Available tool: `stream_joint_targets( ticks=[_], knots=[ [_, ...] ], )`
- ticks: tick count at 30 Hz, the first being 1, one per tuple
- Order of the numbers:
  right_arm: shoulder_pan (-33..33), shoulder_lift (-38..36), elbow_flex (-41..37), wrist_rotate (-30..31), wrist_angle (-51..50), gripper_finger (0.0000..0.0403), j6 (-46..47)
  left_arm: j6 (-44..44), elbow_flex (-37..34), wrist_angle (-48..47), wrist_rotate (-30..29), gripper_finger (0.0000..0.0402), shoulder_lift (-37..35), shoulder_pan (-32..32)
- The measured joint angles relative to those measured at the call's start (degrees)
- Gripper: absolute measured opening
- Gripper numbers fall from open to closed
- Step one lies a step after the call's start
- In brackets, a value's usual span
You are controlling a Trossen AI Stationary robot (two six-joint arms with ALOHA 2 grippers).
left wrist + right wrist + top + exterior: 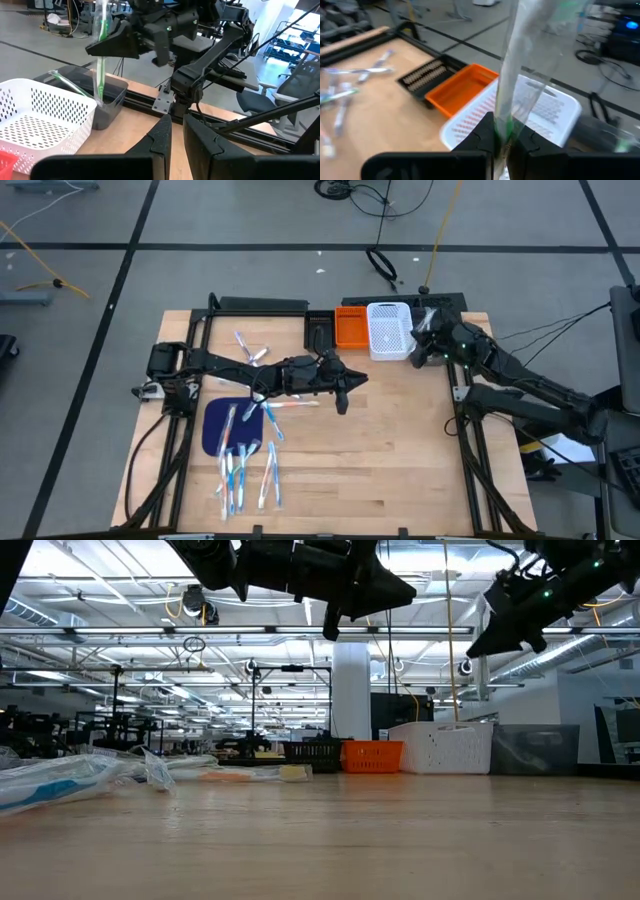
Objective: Pick & Place Toothbrushes
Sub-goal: Put the green toothbrush into the gray bin
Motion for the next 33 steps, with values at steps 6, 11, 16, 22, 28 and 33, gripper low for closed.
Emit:
stream_joint_targets(
  ticks=[6, 11, 16, 22, 28, 33],
  knots=[
    [-7.44, -0.08, 0.0, -0.45, -2.64, 0.0009, -0.8, -0.02, 0.0, 0.0, 0.0, 0.0047, 0.0, 0.0],
    [-13.78, -0.02, 0.0, -3.13, -4.08, 0.0009, -1.15, -0.04, 0.0, 0.0, 0.0, 0.0047, 0.0, 0.0],
    [-20.1, 0.03, 0.0, -8.32, -4.29, 0.0009, -1.65, -0.04, 0.0, 0.0, 0.0, 0.0047, 0.0, 0.0],
    [-26.05, 0.52, 0.0, -14.33, -6.42, 0.0009, -3.59, -0.04, 0.0, -0.02, 0.0, 0.0047, 0.0, 0.0],
    [-26.73, 0.68, 0.07, -16.67, -6.66, 0.0009, -3.76, -0.04, 0.0, -0.02, 0.0, 0.0047, 0.0, 0.0],
    [-26.11, 1.66, 0.07, -13.94, -7.04, 0.0009, -4.78, -0.04, 0.0, -0.02, 0.0, 0.0047, 0.0, 0.0]
  ],
)
